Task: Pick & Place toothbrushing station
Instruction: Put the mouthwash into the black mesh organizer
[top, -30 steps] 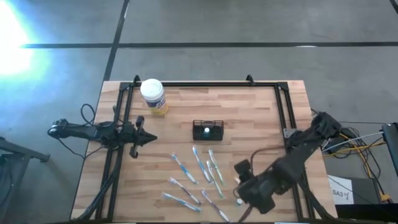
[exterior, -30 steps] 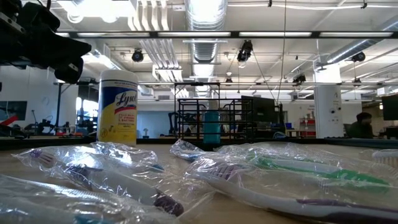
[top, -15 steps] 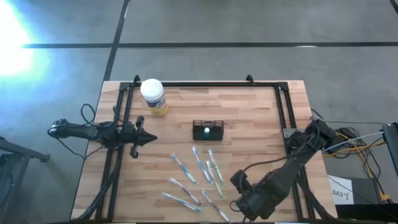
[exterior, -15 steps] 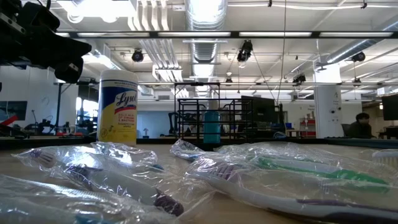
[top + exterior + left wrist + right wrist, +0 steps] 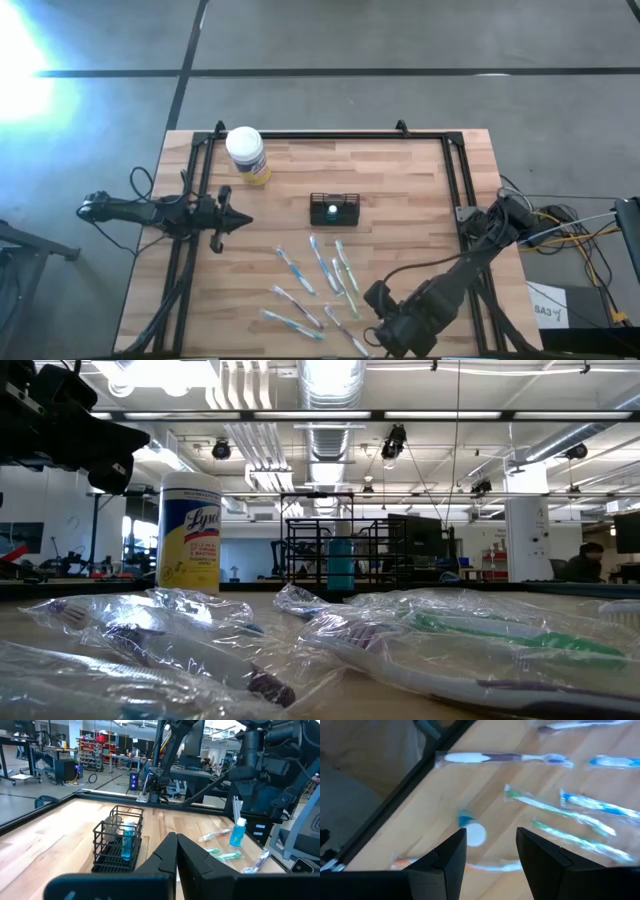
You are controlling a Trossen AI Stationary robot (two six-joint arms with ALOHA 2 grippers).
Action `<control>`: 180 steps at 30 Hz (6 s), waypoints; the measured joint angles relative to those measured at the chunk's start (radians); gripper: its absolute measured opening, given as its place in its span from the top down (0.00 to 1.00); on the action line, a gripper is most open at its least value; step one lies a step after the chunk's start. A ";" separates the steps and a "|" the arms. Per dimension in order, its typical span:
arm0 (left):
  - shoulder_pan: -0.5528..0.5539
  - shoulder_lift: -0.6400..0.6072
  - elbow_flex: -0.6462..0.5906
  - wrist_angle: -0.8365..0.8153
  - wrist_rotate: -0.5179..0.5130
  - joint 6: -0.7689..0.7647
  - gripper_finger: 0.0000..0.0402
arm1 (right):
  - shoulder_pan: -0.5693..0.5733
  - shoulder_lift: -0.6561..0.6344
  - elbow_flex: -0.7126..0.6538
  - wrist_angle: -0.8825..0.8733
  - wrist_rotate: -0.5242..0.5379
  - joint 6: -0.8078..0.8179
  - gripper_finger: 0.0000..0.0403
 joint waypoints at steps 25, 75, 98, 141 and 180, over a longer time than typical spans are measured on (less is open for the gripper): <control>0.000 0.099 0.000 -0.001 -0.016 -0.197 0.97 | 0.051 0.079 -0.003 -0.015 0.052 -0.470 0.58; 0.000 0.102 0.000 0.002 -0.016 -0.214 0.97 | 0.008 0.094 -0.052 0.038 -0.016 -0.532 0.64; 0.000 0.102 0.000 -0.004 -0.016 -0.214 0.97 | -0.002 0.091 -0.092 0.068 -0.034 -0.396 0.76; 0.000 0.185 0.000 0.008 -0.017 -0.262 0.97 | -0.348 -1.156 -1.012 1.041 -0.003 0.080 0.77; 0.000 0.185 0.000 0.065 -0.168 -0.076 0.97 | -0.446 -1.406 -1.495 1.448 0.131 0.090 0.77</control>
